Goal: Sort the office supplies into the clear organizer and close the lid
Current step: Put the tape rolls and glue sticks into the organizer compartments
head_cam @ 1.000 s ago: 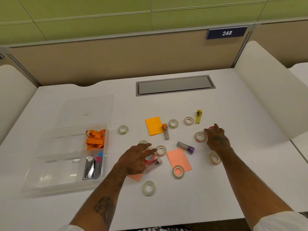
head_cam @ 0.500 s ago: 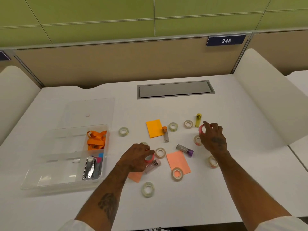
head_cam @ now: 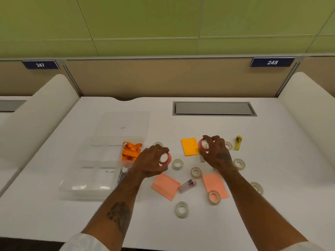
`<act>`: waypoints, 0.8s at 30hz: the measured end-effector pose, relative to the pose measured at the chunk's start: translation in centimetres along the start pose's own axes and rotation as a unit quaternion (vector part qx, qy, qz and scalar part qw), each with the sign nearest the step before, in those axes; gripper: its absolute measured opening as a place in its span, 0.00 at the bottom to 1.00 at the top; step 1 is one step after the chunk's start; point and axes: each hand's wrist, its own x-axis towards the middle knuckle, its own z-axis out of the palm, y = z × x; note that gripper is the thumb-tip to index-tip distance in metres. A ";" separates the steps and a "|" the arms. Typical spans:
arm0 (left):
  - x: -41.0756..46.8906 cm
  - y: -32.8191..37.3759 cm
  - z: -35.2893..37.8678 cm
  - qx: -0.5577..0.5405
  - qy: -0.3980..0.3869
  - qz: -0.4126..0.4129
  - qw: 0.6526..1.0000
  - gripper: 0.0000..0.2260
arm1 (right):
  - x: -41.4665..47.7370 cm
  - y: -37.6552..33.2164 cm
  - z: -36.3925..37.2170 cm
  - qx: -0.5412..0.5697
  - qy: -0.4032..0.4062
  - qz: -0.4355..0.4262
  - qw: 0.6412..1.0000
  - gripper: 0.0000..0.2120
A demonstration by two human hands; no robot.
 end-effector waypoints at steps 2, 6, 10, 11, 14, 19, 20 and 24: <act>-1.1 -1.3 -1.2 -0.007 0.020 -0.006 1.000 0.22 | -0.1 -2.5 0.4 0.009 -0.005 -0.011 1.000 0.24; -4.0 -4.2 -3.5 -0.022 0.050 -0.033 0.998 0.20 | -0.6 -7.7 1.8 0.026 -0.018 -0.043 0.999 0.24; -7.4 -8.1 -5.4 -0.017 0.024 -0.050 0.998 0.24 | -1.5 -13.2 3.4 0.033 -0.012 -0.053 0.998 0.24; -8.3 -9.2 -5.9 -0.018 0.013 -0.050 0.998 0.25 | -1.8 -14.5 3.9 0.037 -0.010 -0.064 0.997 0.24; -10.9 -12.1 -6.9 -0.013 0.013 -0.051 0.999 0.24 | -2.7 -18.3 5.2 0.035 -0.015 -0.077 0.996 0.24; -14.9 -16.2 -7.4 -0.021 0.016 -0.054 0.998 0.23 | -4.5 -24.0 7.2 0.030 -0.029 -0.067 0.997 0.23; -15.5 -16.8 -7.2 -0.024 0.012 -0.057 0.998 0.23 | -4.9 -24.8 7.6 0.029 -0.033 -0.067 0.997 0.23; -17.0 -18.2 -6.3 -0.051 -0.001 -0.088 0.995 0.23 | -6.1 -27.1 8.3 0.013 -0.070 -0.050 0.996 0.26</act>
